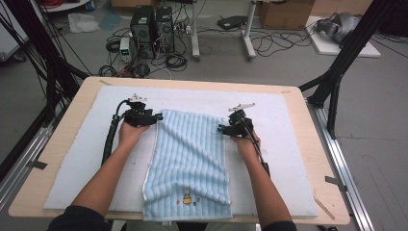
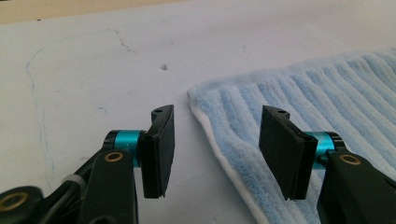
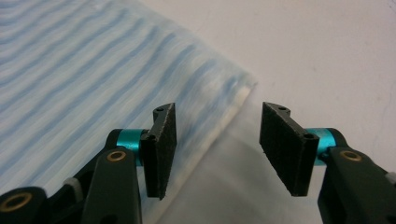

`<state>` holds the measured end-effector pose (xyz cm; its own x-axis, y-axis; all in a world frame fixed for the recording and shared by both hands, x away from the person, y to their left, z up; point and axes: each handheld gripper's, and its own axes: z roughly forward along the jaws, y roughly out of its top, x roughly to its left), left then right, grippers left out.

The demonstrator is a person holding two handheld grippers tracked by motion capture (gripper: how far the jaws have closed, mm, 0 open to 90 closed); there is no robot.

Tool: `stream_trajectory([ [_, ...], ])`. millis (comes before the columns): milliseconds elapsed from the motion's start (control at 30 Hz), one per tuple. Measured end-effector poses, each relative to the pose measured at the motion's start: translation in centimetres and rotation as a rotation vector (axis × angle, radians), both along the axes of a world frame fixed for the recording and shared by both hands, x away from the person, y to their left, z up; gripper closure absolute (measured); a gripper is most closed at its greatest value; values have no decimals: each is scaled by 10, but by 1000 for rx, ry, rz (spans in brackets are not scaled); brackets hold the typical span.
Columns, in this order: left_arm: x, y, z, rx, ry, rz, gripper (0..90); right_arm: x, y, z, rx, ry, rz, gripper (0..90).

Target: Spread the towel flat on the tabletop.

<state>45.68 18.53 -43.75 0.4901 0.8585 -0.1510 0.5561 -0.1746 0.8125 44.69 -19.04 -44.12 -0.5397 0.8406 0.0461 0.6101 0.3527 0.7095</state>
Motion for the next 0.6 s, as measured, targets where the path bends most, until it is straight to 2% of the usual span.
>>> stream_trajectory([
  [67, 0, 0, 0, -1, 6, 4, 460, 10, 4, -2, -8, 5, -5, 535],
  [167, 0, 1, 0, -2, 8, 9, 461, 21, 7, 0, -28, -6, 53, 814],
  [200, 0, 1, 0, -2, 8, 9, 463, 21, 7, 0, -28, -6, 53, 814],
  [267, -1, 1, 1, -3, 10, 16, 463, 30, 13, 4, -92, -3, 50, 872],
  [300, -1, 1, 2, 3, 12, 14, 463, 33, 14, 5, -116, -13, 28, 873],
  [333, -2, 1, 2, 1, 9, 19, 463, 35, 13, 5, -118, -32, -5, 872],
  [400, -3, 1, 2, 0, 7, 21, 463, 39, 6, 4, -66, -56, -122, 843],
  [433, -3, 1, 1, -3, 7, 22, 462, 39, 3, 2, -47, -61, -156, 778],
  [467, -3, 1, 1, 5, 9, 20, 462, 39, 2, 0, -41, -56, -173, 715],
  [500, -3, 1, 0, 8, 13, 21, 462, 39, 1, -1, -24, -56, -182, 692],
  [600, -1, 0, -3, -2, 9, 25, 467, 32, -2, 3, 10, -96, -158, 654],
])
